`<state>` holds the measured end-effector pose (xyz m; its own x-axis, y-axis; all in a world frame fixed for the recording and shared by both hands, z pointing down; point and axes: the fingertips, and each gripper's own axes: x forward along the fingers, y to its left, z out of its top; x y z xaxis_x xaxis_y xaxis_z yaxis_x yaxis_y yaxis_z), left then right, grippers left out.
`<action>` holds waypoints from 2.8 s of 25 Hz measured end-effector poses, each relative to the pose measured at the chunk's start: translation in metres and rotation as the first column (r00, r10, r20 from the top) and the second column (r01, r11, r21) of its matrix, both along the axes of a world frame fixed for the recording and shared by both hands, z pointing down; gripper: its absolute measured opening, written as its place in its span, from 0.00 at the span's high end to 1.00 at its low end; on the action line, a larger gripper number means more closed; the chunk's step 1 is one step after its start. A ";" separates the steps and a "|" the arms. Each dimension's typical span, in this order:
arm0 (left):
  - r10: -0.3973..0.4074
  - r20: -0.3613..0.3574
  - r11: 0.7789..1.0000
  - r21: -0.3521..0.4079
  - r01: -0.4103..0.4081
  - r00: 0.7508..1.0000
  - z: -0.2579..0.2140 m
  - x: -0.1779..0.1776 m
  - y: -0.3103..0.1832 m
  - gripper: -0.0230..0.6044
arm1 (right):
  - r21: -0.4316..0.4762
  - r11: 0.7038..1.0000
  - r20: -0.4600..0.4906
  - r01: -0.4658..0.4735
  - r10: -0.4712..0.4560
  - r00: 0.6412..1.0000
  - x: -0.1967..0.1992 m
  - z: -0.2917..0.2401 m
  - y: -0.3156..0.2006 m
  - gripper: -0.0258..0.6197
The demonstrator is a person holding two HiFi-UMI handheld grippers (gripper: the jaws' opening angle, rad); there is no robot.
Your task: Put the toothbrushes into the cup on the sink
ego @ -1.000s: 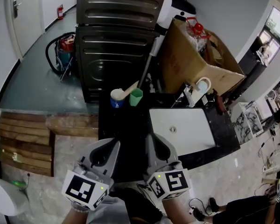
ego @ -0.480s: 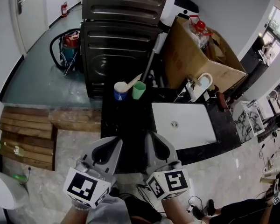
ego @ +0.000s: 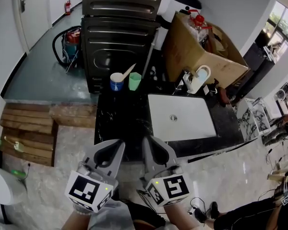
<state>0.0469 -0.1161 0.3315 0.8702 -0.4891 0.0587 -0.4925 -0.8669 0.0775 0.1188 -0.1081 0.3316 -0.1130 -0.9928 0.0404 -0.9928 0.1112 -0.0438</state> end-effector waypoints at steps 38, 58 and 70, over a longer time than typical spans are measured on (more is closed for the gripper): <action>-0.043 0.010 0.998 0.043 0.043 0.999 -0.024 -0.017 0.144 0.96 | 0.063 0.995 0.020 0.074 -0.075 0.997 -0.029 -0.029 0.137 0.96; -0.021 -0.011 0.999 0.047 0.021 1.000 -0.029 -0.045 0.117 0.96 | 0.069 0.996 0.012 0.048 -0.049 0.999 -0.056 -0.036 0.114 0.96; -0.011 -0.016 0.999 0.043 0.012 1.000 -0.026 -0.050 0.114 0.96 | 0.061 0.997 0.012 0.036 -0.036 0.999 -0.061 -0.032 0.114 0.96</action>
